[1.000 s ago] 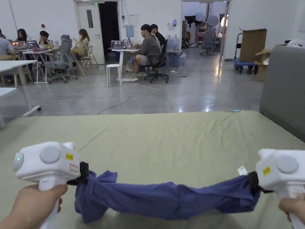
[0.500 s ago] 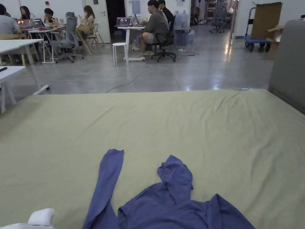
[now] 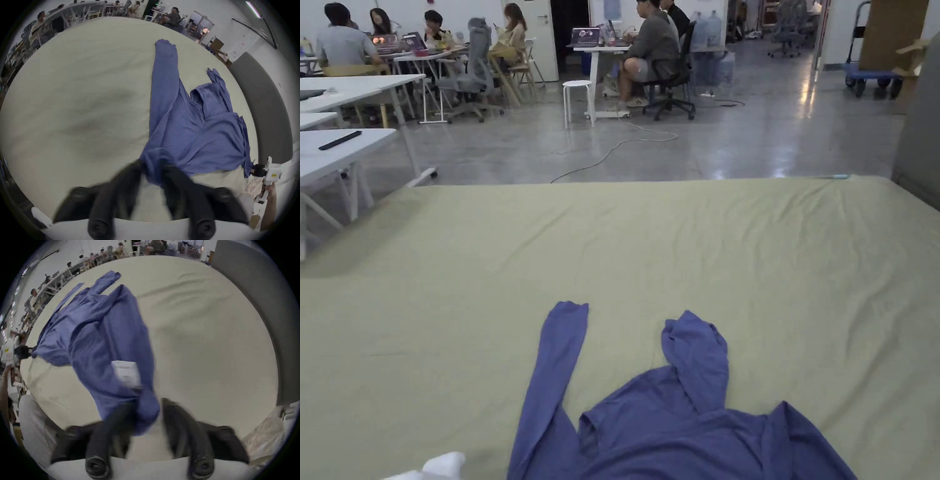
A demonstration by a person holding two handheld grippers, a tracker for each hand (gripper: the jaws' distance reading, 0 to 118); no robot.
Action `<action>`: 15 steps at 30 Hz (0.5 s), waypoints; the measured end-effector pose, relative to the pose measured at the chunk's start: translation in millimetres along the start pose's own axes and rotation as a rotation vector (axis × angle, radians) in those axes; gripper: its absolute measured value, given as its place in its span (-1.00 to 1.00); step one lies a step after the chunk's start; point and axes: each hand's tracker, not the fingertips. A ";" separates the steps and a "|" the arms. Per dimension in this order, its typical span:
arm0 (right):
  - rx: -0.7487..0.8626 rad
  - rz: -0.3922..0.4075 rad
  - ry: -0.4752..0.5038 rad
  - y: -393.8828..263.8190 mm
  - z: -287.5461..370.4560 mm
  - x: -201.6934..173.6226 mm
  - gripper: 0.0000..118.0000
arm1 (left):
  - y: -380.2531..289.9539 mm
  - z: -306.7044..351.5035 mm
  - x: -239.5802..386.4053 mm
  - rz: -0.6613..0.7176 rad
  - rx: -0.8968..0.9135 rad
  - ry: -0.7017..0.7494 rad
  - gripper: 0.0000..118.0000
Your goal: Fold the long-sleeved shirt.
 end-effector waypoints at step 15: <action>0.206 -0.026 0.009 -39.4 116.5 -38.9 -1.00 | -88.8 70.0 25.5 -0.020 -0.072 0.087 -1.00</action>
